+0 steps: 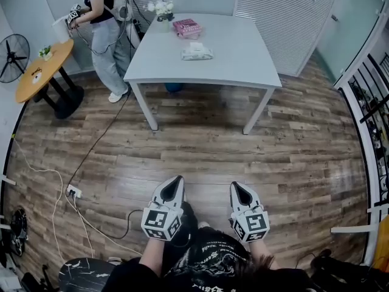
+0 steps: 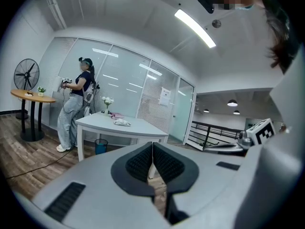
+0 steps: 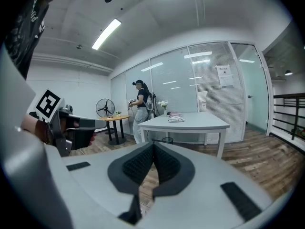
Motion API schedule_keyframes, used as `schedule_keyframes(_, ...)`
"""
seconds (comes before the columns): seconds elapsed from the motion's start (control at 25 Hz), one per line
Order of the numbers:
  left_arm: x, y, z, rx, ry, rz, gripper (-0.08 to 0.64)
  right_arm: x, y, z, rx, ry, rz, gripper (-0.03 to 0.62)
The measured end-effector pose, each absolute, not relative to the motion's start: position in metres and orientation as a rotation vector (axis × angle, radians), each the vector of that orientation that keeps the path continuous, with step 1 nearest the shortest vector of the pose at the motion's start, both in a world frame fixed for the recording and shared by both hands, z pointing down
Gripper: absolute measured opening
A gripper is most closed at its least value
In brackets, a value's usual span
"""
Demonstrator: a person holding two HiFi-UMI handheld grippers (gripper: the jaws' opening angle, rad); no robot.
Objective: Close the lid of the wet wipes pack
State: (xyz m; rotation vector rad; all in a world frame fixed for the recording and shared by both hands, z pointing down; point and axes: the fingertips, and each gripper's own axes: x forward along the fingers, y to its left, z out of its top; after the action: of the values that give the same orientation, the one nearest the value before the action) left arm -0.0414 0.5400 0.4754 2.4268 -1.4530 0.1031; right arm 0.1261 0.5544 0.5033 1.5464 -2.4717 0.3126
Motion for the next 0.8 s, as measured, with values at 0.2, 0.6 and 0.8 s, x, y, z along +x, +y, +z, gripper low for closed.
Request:
schedule_keyframes(0.2,-0.052,0.488,0.478,2.419,-1.42,0.095,0.008,0.112,0.51,0.505,1.537,-2.451,0.315,-0.002)
schedule_keyframes(0.6,-0.082,0.372,0.469,2.519,-1.322,0.125,0.008,0.077,0.402,0.492,1.647,-2.41,0.287,-0.002)
schedule_keyframes(0.8,-0.101,0.329,0.46,2.551,-1.278,0.098,0.008,0.061,0.361,0.493,1.721,-2.376,0.299,-0.002)
